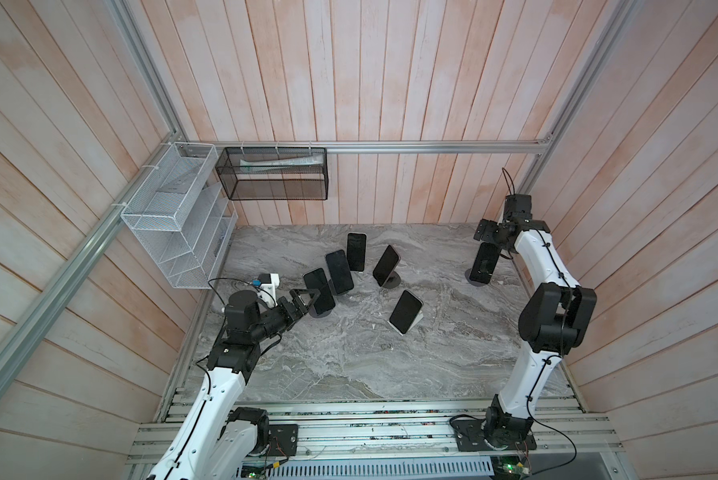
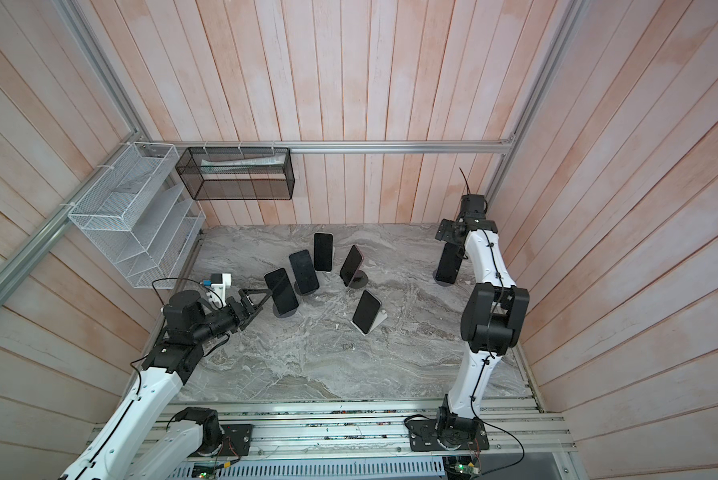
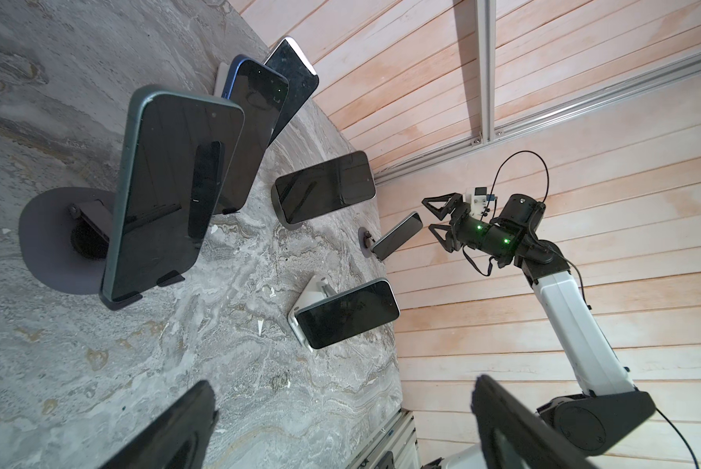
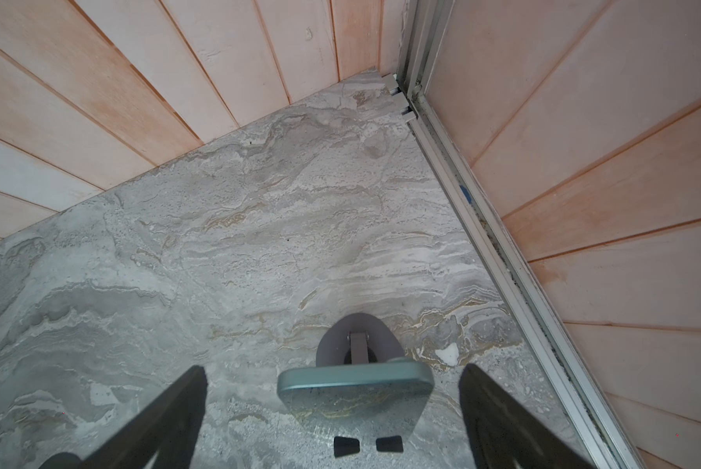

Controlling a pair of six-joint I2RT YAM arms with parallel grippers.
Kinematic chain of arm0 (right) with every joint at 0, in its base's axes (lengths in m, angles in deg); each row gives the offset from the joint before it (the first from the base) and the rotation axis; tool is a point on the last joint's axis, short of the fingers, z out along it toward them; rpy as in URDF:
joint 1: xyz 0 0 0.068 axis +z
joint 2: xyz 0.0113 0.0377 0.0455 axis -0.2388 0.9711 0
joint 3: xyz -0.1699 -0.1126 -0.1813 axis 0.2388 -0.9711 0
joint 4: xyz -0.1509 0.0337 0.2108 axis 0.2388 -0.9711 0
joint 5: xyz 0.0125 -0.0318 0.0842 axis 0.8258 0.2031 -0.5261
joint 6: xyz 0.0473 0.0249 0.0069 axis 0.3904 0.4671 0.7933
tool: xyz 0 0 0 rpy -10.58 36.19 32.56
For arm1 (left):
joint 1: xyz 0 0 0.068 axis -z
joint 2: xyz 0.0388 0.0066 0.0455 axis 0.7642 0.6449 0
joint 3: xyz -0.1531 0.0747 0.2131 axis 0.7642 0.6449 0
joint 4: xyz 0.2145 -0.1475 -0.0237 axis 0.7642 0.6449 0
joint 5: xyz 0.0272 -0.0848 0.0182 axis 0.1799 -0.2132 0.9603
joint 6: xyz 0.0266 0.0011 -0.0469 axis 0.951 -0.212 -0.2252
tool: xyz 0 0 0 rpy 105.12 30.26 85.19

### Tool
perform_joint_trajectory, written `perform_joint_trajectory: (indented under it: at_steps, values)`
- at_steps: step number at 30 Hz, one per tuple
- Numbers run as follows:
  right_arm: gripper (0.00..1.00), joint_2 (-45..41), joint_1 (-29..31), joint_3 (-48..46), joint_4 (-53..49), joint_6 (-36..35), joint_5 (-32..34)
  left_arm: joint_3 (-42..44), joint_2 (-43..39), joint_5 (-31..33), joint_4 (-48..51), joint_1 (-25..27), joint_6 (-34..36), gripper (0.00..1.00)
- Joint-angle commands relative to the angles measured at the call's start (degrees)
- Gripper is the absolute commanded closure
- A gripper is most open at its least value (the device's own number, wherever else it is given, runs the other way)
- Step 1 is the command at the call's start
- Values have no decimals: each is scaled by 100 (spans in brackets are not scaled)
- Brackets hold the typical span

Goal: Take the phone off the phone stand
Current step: 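Close the right gripper on the phone's top edge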

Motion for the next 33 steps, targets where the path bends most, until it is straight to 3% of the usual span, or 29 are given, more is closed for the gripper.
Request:
perform_joint_trajectory:
  at_steps: [1,9,23,33]
  values:
    - [3,120,3,179,-128,-101,186,62,9,-116,-63,13,-16,0]
    - [5,120,9,100,-148,-265,382,62,110,-142,-110,14,-52,0]
    - [6,279,6,93,-182,-535,50,79,358,-256,-432,13,-192,0]
    - [6,16,-28,-455,241,-470,134,132,405,-300,-516,26,-228,0]
